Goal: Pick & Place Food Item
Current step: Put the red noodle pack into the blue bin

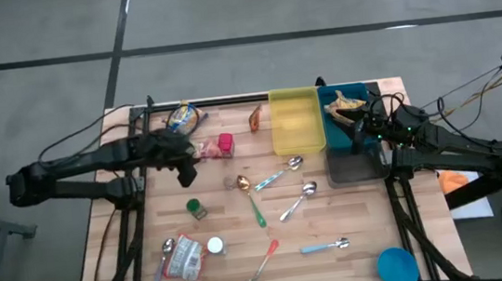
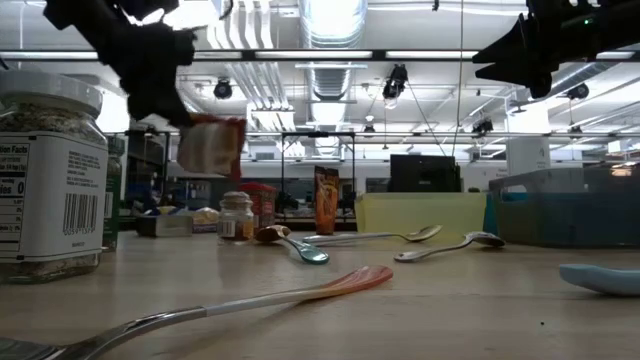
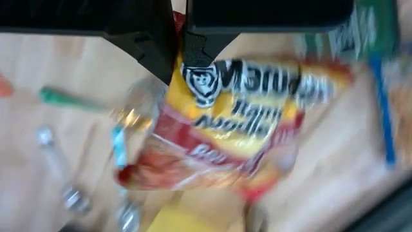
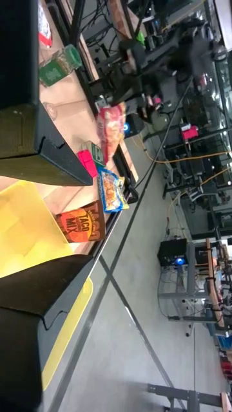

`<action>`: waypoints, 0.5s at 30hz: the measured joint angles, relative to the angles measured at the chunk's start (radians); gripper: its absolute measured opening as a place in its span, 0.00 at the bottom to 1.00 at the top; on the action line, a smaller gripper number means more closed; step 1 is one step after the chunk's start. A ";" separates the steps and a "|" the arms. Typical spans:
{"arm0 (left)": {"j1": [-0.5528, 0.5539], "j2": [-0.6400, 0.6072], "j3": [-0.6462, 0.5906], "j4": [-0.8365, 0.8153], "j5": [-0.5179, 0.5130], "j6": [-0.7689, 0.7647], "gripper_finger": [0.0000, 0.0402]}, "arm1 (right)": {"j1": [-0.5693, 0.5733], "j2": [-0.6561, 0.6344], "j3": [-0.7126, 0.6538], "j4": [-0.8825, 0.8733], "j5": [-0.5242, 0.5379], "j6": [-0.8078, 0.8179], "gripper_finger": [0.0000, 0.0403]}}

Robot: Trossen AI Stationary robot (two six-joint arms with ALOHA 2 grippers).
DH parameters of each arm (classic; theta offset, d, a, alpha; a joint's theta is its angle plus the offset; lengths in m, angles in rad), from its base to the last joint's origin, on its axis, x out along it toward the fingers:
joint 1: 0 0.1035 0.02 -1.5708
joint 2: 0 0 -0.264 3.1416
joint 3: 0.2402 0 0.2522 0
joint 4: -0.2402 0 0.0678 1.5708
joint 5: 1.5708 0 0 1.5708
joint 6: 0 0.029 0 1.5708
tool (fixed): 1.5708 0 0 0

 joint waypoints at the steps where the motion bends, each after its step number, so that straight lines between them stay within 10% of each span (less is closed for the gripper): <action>1: -0.007 -0.001 0.000 0.033 0.000 0.015 0.02 | 0.000 0.000 0.000 0.000 0.000 0.000 0.45; 15: -0.126 0.139 0.000 0.448 0.001 0.194 0.00 | 0.000 0.000 0.000 0.000 0.000 0.000 0.45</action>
